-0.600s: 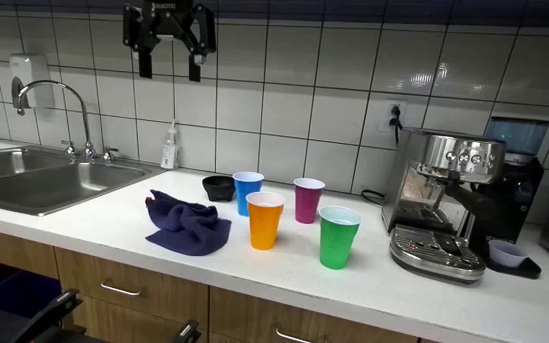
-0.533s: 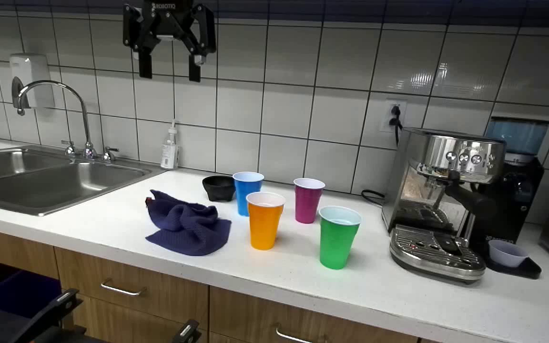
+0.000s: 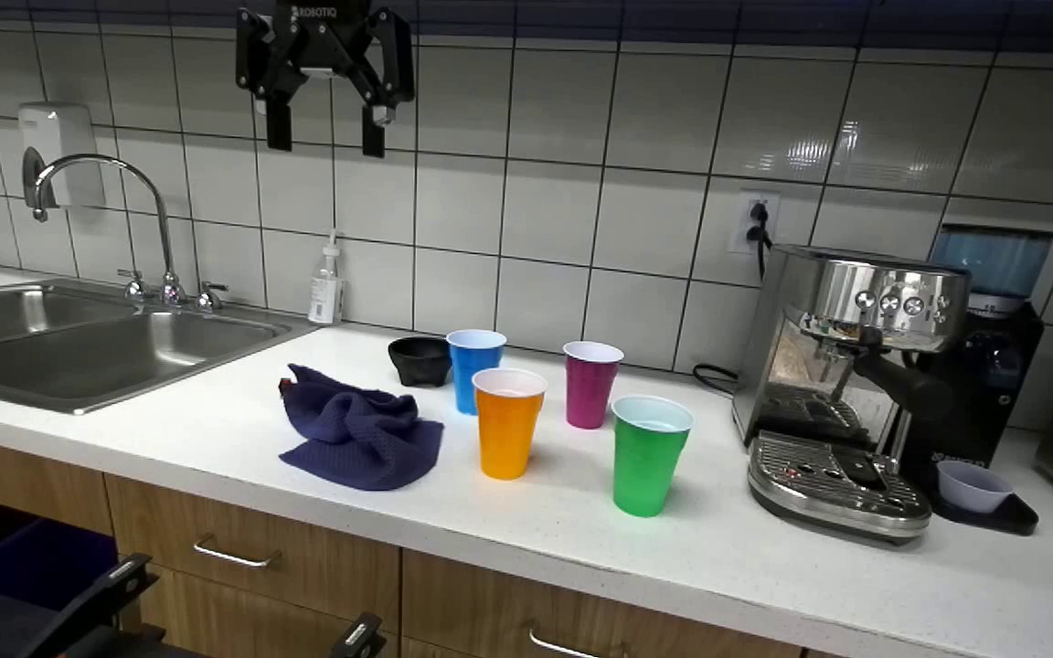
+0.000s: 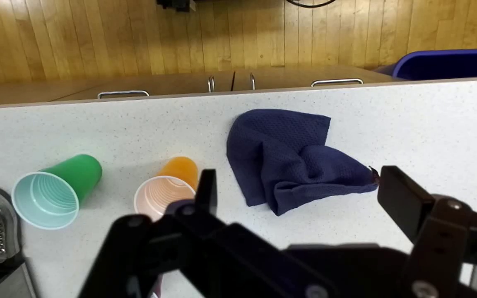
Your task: Stack the cups together
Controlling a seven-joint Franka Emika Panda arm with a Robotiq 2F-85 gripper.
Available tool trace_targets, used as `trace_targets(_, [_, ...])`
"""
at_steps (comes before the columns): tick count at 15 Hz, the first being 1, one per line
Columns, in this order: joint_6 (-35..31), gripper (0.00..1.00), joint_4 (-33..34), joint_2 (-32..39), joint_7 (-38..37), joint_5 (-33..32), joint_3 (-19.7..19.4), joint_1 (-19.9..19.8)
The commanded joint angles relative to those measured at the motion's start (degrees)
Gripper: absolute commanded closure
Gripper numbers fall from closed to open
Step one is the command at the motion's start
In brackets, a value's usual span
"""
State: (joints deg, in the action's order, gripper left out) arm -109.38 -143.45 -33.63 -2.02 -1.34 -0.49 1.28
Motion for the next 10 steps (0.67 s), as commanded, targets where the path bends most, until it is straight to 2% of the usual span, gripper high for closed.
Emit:
trace_targets(1, [0.1,0.0,0.1,0.0,0.2,0.3,0.4,-0.5])
trace_targets(4, [0.1,0.0,0.1,0.0,0.2,0.3,0.4,-0.5])
trace_targets(10, [-8.6,0.0,-4.9,-0.3,-0.9,-1.9,0.4,-2.0])
